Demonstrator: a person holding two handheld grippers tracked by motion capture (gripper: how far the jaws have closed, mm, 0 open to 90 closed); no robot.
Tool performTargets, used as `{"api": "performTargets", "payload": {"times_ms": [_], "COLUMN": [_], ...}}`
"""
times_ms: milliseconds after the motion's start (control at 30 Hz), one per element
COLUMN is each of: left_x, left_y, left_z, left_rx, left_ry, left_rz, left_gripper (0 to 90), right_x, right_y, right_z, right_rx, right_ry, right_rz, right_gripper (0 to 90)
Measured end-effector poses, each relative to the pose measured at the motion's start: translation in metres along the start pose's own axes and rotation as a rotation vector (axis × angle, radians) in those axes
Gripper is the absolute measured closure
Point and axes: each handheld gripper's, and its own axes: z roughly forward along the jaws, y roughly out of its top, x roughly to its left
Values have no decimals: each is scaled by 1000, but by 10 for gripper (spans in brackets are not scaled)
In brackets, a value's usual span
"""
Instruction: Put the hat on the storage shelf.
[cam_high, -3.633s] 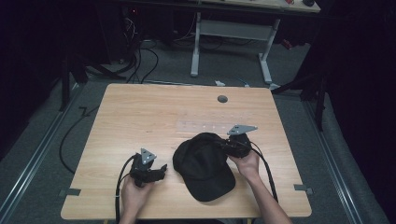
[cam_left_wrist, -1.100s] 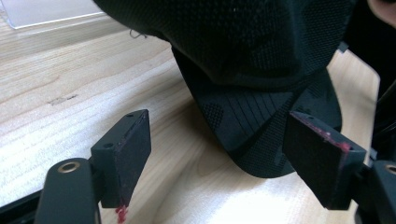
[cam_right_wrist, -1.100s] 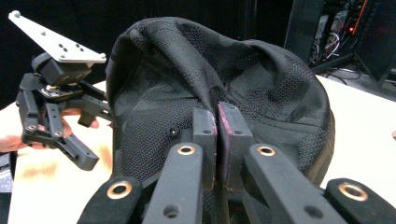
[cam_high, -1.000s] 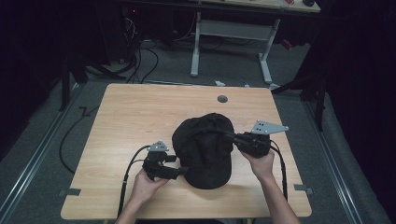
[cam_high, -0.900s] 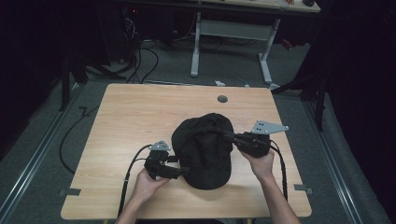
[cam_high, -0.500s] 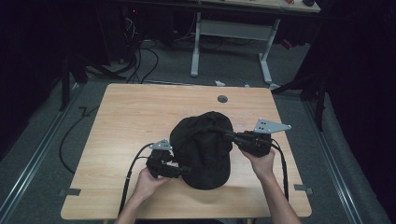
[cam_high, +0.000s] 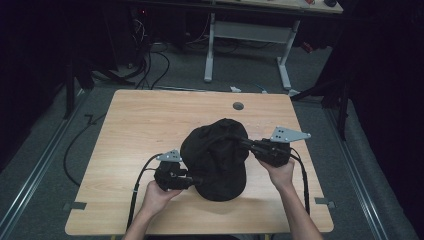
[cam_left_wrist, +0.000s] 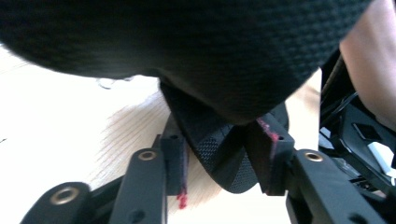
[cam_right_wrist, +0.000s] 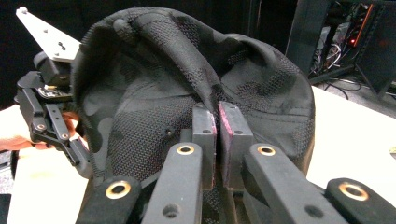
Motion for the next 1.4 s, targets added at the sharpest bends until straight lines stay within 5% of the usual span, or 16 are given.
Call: {"api": "performTargets", "payload": {"times_ms": [567,900,1100,1400], "left_x": [-17,-21,-23,-28], "left_y": [1,2,7,15], "left_z": [-16,-25,-32,-39], "left_rx": [22,-23,-65,-135], "left_ry": [-103,-87,-79,-57], "left_rz": [7,54,67,98], "left_gripper": [858,862,861,860], "right_x": [-1,-8,-10,-13], "right_y": [-2,-5,-6,-25], "right_z": [5,3,-1,2], "right_rx": [19,32,67,196], "right_ry": [-32,-38,-64,-144], "right_rz": [6,78,88,107], "right_gripper": [805,580,518,487]}}
